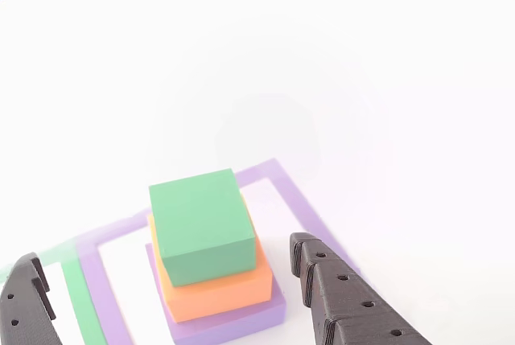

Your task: Tower of hanoi

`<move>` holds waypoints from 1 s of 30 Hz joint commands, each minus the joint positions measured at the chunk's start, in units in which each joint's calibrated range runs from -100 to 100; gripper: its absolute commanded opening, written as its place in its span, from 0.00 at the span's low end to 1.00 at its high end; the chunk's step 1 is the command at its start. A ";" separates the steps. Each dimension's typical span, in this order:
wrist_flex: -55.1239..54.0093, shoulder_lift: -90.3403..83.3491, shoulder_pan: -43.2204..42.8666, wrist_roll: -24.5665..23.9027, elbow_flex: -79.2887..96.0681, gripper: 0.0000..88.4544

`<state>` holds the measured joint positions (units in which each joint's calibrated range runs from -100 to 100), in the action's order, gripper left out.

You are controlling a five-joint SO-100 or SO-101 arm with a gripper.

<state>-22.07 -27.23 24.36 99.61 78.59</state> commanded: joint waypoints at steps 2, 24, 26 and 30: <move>-5.22 2.64 0.57 0.39 -0.41 0.41; -17.28 19.68 0.09 0.39 -8.32 0.41; -17.77 20.97 0.09 0.39 -9.23 0.40; -19.47 23.55 -0.10 0.39 -10.41 0.40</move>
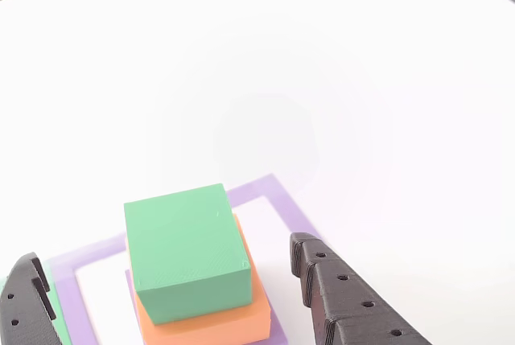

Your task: Tower of hanoi

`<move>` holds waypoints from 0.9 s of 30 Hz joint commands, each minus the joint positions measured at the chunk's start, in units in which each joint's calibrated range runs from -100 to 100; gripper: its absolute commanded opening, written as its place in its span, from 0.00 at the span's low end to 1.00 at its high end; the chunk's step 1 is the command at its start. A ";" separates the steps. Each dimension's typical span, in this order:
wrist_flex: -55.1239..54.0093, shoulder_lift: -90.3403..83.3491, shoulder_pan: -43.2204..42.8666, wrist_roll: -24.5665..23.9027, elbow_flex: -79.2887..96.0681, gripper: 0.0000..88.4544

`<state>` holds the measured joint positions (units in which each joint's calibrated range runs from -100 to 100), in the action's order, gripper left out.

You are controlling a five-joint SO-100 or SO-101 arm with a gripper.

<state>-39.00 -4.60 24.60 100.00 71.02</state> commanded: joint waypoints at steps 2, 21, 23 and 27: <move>-3.42 2.14 -0.73 0.00 -3.38 0.39; -3.83 3.83 -2.45 0.00 -3.56 0.15; -3.83 3.91 -2.65 0.00 -3.29 0.13; -3.83 3.91 -2.93 0.00 -3.02 0.11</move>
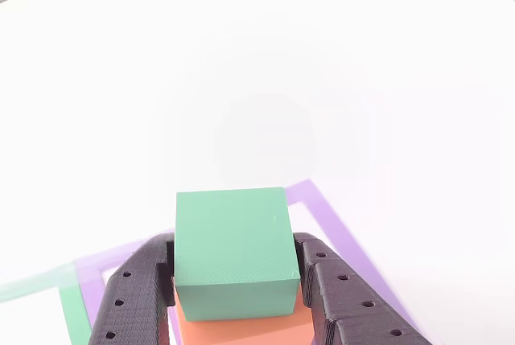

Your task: Tower of hanoi

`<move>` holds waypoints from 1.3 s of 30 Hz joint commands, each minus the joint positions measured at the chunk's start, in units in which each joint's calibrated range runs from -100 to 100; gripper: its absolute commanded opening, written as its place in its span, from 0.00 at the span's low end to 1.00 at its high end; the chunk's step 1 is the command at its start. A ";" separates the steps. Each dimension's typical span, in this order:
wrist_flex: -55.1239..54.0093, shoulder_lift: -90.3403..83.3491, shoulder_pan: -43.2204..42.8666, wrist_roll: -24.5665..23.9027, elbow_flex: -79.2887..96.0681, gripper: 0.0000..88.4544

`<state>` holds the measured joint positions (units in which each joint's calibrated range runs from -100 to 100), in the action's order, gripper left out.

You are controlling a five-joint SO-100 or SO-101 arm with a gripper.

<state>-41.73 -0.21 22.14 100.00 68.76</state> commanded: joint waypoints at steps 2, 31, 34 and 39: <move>-1.10 -0.48 -0.67 0.00 -0.66 0.10; 119.22 -40.12 -10.45 0.00 -61.12 0.09; 127.16 -40.93 -13.32 0.00 -67.03 0.09; 130.24 -44.00 -18.89 0.00 -67.94 0.09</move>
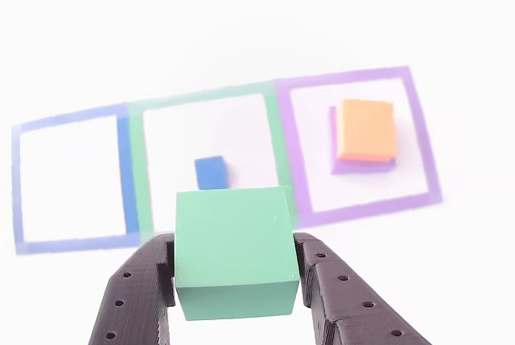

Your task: Tower of hanoi

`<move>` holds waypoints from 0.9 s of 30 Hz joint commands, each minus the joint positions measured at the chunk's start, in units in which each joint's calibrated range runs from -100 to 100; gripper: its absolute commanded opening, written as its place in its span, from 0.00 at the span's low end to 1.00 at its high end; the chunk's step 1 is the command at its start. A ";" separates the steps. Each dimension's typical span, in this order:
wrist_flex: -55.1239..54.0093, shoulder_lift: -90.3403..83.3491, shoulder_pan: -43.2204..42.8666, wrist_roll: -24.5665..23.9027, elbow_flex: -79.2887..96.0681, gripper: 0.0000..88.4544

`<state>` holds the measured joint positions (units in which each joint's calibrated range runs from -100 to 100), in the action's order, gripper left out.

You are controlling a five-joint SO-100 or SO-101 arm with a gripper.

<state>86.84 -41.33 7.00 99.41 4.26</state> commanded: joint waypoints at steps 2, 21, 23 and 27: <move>1.83 -3.45 -5.66 0.59 -3.45 0.09; 0.61 -3.37 -22.92 0.59 -1.63 0.09; -1.82 -3.28 -23.87 0.59 1.28 0.09; -12.75 -3.77 -25.12 0.59 13.46 0.09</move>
<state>83.79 -43.52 -16.91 99.41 9.23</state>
